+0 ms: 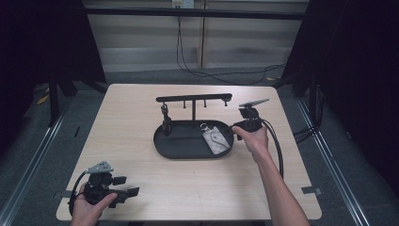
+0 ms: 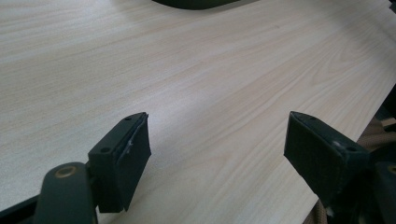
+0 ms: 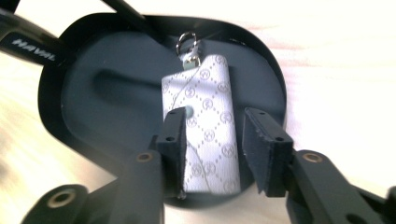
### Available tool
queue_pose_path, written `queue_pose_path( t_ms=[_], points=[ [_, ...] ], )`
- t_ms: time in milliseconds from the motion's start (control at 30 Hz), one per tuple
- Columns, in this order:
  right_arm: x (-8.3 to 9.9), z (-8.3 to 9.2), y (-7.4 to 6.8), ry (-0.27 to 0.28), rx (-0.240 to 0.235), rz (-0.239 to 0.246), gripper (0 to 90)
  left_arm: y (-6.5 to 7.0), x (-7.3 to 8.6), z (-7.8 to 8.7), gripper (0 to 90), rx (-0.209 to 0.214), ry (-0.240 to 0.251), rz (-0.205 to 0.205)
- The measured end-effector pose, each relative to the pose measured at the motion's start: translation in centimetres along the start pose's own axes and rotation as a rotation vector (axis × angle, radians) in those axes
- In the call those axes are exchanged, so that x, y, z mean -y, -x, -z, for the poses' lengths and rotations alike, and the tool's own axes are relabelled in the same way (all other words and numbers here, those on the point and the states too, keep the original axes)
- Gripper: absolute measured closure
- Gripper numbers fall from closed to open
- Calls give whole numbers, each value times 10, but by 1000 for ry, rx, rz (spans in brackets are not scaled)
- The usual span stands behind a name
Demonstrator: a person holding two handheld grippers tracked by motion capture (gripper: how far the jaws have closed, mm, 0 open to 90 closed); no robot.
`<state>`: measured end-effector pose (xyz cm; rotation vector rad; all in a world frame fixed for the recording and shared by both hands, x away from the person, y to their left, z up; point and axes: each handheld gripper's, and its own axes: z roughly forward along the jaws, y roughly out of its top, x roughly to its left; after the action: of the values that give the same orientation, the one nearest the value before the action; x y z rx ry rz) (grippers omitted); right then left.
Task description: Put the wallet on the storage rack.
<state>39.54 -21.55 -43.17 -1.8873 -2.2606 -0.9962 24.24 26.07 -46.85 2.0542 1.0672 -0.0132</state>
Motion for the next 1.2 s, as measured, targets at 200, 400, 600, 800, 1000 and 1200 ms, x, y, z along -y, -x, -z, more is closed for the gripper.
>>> queue_pose_path(
  t_ms=[200, 400, 600, 800, 1000, 1200],
  points=[
    [21, 13, 10, 30, -24, 5, 501, -3, 0, 0, 224, -3, 0, 21],
    [40, 29, 11, 85, -22, 41, 485, -4, 0, -1, 221, 5, -13, 27],
    [66, 37, 7, 143, -24, 82, 455, -3, 1, -2, 220, -3, -22, 30],
    [91, 41, 8, 161, -33, 87, 428, -4, 1, -1, 221, -5, -23, 39],
    [116, 49, 11, 173, -15, 95, 418, -2, 1, -1, 223, -16, -23, 25],
    [143, 57, 14, 171, 3, 95, 410, -1, 1, -2, 229, -21, -35, 16]
  ],
)
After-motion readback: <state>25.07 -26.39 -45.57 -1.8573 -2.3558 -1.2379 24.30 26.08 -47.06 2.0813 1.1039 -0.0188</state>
